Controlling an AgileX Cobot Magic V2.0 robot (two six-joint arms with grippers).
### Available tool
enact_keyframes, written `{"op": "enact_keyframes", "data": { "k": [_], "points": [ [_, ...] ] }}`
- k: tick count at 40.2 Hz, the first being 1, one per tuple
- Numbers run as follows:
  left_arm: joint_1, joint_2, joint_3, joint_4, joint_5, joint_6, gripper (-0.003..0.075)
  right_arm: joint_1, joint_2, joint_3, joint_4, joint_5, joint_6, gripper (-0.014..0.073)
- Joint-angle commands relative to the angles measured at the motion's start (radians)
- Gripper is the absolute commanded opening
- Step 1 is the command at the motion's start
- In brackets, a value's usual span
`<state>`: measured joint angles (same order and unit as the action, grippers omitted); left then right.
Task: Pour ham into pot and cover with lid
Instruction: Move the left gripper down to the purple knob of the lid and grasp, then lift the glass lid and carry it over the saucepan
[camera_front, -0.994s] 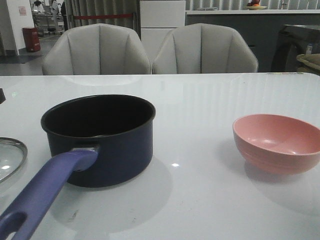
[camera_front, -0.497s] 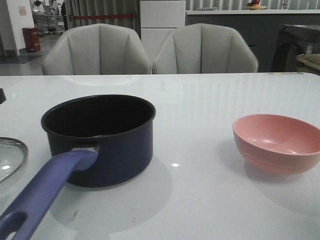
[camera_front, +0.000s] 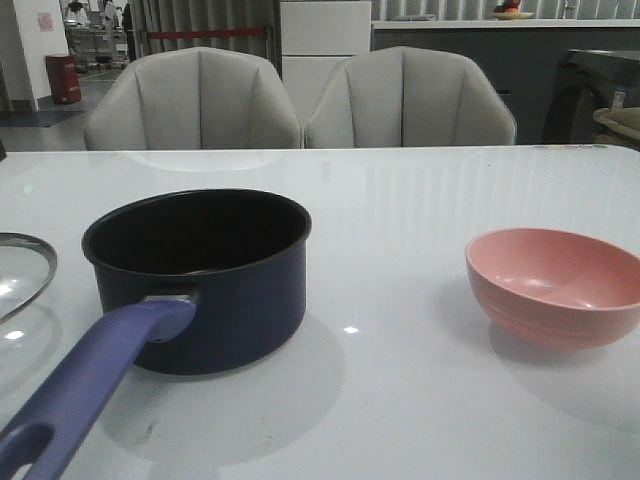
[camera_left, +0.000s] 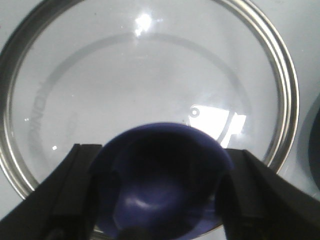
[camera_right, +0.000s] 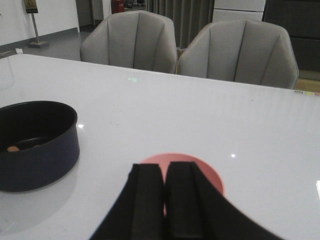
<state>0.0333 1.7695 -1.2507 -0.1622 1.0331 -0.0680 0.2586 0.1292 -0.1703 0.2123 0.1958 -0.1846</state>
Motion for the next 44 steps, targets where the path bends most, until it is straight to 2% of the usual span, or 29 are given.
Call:
{"op": "enact_keyframes", "data": {
  "k": [1,9,17,33,44],
  "points": [
    [-0.002,-0.075,-0.057,-0.013,0.028,0.004,0.0229,0.000,0.008,-0.028,0.004,-0.078,-0.008,0.0158],
    [-0.021,-0.110,-0.151,-0.015,0.111,0.030,0.0229,0.000,0.008,-0.028,0.004,-0.078,-0.008,0.0158],
    [-0.119,-0.110,-0.263,0.012,0.215,0.058,0.0229,0.000,0.008,-0.028,0.004,-0.078,-0.008,0.0158],
    [-0.355,-0.071,-0.382,0.012,0.253,0.058,0.0229,0.000,0.008,-0.028,0.004,-0.078,-0.008,0.0158],
    [-0.443,-0.002,-0.397,0.013,0.253,0.058,0.0229,0.000,0.008,-0.028,0.004,-0.078,-0.008,0.0158]
  ]
}}
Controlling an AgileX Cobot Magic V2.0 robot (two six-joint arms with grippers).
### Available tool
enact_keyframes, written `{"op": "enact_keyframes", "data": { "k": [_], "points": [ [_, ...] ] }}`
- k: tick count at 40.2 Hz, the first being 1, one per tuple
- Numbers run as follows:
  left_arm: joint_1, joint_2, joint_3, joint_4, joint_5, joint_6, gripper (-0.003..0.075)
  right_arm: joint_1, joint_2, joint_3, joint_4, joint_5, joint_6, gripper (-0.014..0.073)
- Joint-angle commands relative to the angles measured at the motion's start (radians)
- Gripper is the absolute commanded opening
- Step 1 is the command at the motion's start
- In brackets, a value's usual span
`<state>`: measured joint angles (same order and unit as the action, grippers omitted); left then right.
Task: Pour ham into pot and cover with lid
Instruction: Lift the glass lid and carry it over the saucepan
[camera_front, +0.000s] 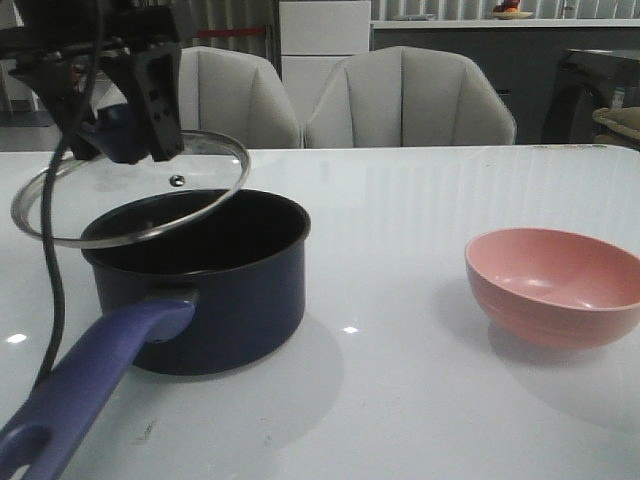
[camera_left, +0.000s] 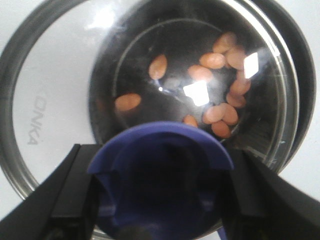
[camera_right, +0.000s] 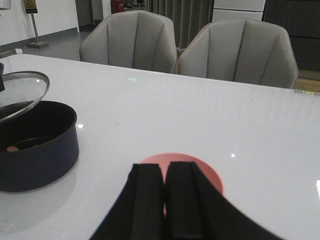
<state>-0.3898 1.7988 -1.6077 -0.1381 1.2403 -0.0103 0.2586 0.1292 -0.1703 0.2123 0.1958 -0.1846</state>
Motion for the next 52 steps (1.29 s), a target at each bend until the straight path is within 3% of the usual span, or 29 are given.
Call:
{"op": "enact_keyframes", "data": {
  "k": [1,20,52],
  "points": [
    [-0.025,-0.028,-0.042,-0.011,0.046,0.000,0.0229,0.000,0.008,-0.028,0.004,-0.078,-0.008,0.0158],
    [-0.049,0.004,-0.128,-0.017,0.047,0.000,0.0229,0.000,0.008,-0.028,0.004,-0.078,-0.008,0.0158],
    [-0.083,0.069,-0.129,-0.035,0.047,0.022,0.0231,0.000,0.008,-0.028,0.004,-0.078,-0.008,0.0158]
  ]
}}
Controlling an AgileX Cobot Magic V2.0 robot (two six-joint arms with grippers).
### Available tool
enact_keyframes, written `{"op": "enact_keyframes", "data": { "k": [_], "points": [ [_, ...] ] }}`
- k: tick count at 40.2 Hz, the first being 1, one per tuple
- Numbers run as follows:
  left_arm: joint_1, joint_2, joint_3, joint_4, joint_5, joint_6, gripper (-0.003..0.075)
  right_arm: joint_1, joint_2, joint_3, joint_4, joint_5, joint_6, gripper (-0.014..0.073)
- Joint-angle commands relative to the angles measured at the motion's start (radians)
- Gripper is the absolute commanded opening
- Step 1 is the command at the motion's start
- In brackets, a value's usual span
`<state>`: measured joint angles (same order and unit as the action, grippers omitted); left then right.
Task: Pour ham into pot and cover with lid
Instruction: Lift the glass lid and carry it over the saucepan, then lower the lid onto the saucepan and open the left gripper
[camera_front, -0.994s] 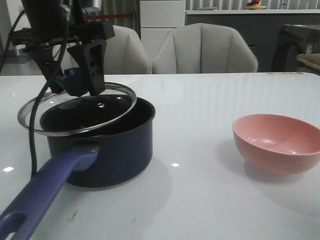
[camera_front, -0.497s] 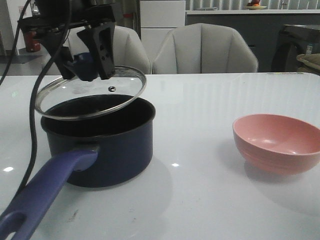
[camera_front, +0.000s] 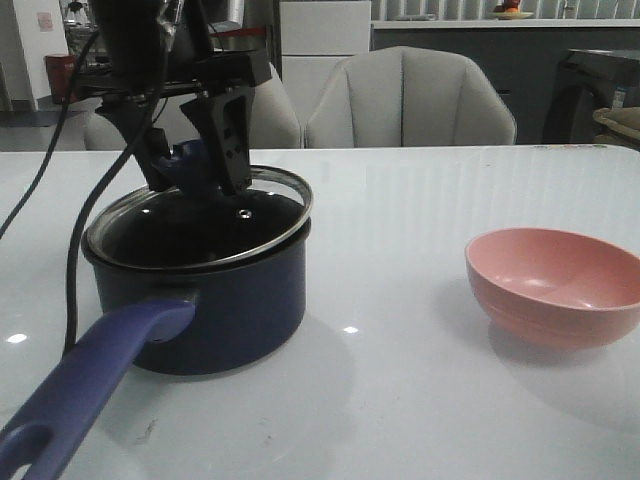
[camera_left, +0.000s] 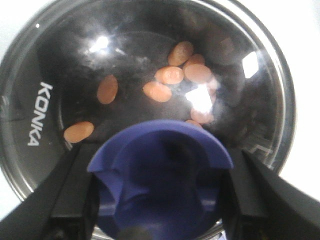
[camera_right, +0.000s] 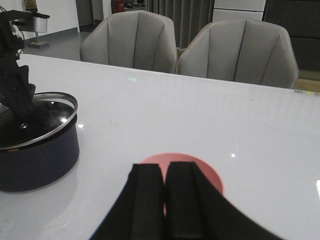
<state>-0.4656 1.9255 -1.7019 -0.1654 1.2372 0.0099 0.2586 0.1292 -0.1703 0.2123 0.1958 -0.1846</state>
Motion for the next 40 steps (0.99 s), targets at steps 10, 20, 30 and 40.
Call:
{"op": "enact_keyframes", "data": {
  "k": [10,20,30,40],
  "points": [
    [-0.008,-0.058,-0.035,0.015,0.050,0.002,0.0298,0.000,0.008,-0.028,0.004,-0.078,-0.008,0.0158],
    [-0.008,-0.058,-0.035,0.017,0.050,0.002,0.0361,0.000,0.008,-0.028,0.004,-0.078,-0.008,0.0158],
    [-0.008,-0.058,-0.035,0.030,0.050,0.002,0.0404,0.000,0.008,-0.028,0.004,-0.078,-0.008,0.0158],
    [-0.008,-0.060,-0.035,0.029,0.050,0.002,0.0478,0.000,0.008,-0.028,0.004,-0.078,-0.008,0.0158]
  ]
}}
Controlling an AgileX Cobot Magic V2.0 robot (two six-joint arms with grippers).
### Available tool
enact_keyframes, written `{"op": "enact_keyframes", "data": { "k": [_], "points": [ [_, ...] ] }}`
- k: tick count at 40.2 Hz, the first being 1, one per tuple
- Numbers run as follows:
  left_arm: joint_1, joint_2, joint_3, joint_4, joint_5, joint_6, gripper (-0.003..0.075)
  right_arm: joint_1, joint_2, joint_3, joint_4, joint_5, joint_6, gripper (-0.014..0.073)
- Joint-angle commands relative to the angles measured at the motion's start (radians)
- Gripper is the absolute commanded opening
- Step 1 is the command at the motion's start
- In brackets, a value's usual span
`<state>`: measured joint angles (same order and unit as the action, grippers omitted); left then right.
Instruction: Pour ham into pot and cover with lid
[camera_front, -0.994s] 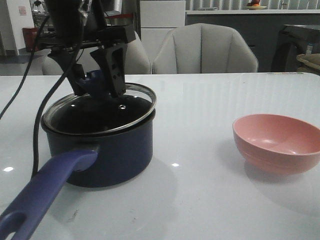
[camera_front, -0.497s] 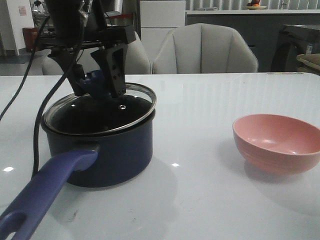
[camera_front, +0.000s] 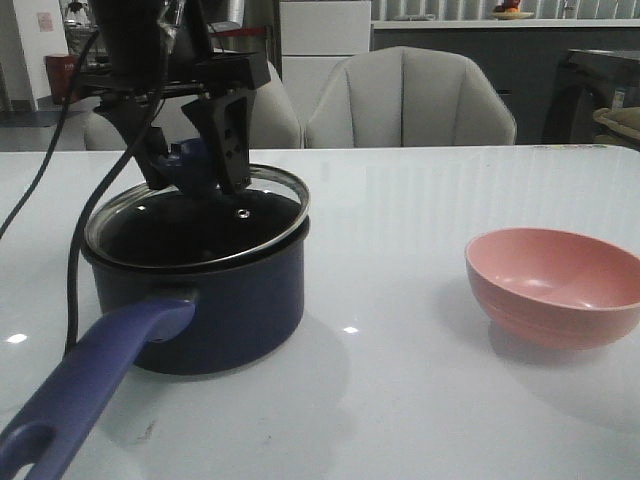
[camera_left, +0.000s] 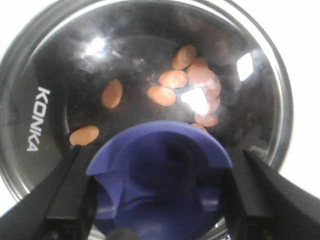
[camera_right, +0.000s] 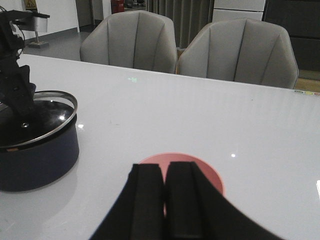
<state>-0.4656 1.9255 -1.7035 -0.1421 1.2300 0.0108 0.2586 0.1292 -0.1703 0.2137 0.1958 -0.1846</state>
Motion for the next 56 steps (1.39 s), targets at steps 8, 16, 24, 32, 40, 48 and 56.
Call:
{"op": "enact_keyframes", "data": {
  "k": [8,16,24,32,40,48,56],
  "points": [
    [-0.008,-0.077,-0.034,0.004,0.058,0.001,0.0508,0.000,0.008,-0.028,0.002,-0.078,-0.008,0.0158],
    [-0.008,-0.081,-0.034,-0.032,0.058,0.001,0.0508,0.000,0.008,-0.028,0.002,-0.078,-0.008,0.0158],
    [-0.008,-0.081,-0.034,-0.058,0.058,0.001,0.0508,0.000,0.008,-0.028,0.002,-0.078,-0.008,0.0158],
    [0.008,-0.108,-0.066,-0.052,0.058,0.001,0.0508,0.000,0.008,-0.028,0.002,-0.078,-0.008,0.0158],
    [0.021,-0.202,-0.054,0.018,0.058,0.001,0.0503,0.000,0.008,-0.028,0.002,-0.078,-0.008,0.0158],
    [0.046,-0.345,0.029,0.059,0.049,0.001,0.0503,0.000,0.008,-0.028,0.002,-0.078,-0.008,0.0158],
    [0.084,-0.534,0.221,0.094,-0.073,0.001,0.0503,0.000,0.008,-0.028,0.002,-0.078,-0.008,0.0158]
  ]
}}
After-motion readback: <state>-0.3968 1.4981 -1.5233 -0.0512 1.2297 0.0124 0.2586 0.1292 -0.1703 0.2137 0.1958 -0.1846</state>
